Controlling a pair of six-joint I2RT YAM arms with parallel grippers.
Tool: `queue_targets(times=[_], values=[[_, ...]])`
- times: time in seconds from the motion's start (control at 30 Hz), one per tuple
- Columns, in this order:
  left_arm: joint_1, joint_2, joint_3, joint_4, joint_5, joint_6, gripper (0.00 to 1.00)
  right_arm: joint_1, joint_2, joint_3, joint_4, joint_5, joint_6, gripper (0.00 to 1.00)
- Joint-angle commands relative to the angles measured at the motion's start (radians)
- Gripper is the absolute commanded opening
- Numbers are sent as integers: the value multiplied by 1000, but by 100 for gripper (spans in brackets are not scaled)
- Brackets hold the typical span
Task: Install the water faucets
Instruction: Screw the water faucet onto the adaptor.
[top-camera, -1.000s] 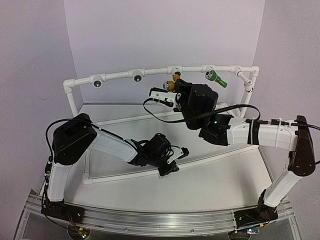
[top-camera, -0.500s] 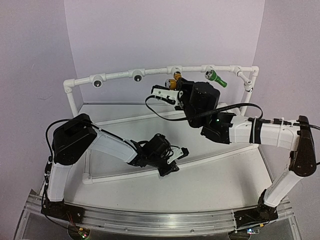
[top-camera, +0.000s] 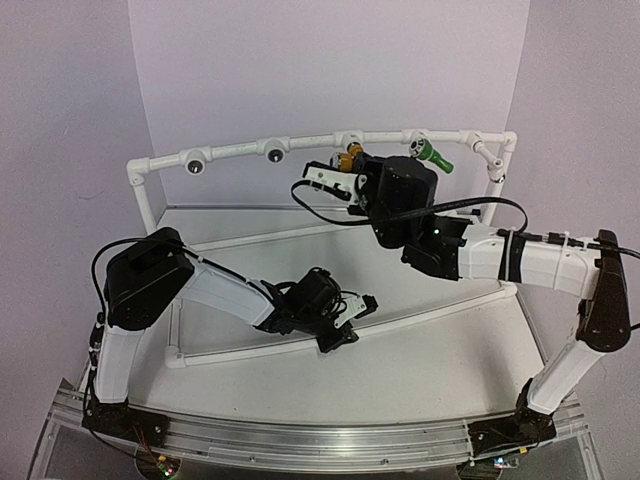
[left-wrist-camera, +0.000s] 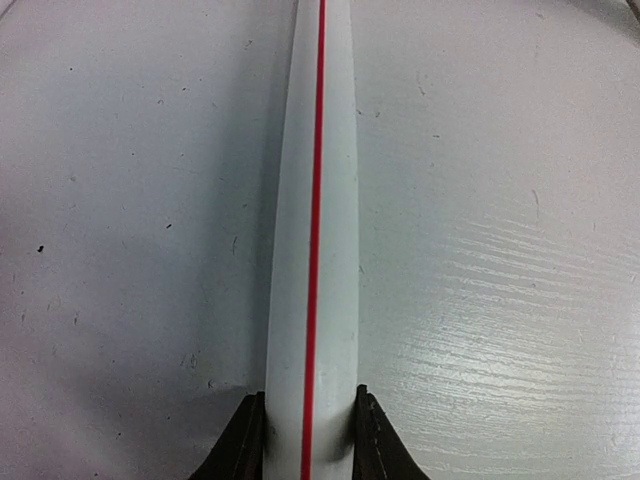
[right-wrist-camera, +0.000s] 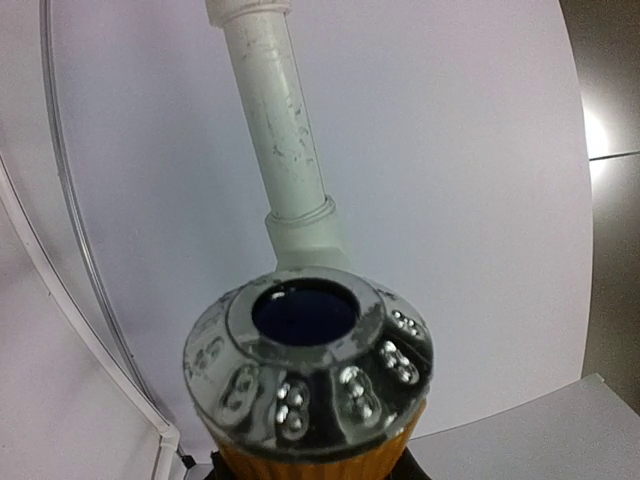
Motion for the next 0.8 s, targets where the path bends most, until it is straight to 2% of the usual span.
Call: queue_targets(times=[0.0,0.23,0.63,0.77], values=[[-32,40,-54,-185,51,-86,0,1,57,98,24,72,117,0],[-32,59,-45,-217,128,-42,0,-9,47,137,-8,110,274,0],[-32,157,63,-335,239,-15,0,-19,-43,29,-17,103,470,0],[-32,150,63,-336,251,-14,0,-14,-21,81,-35,104,493,0]])
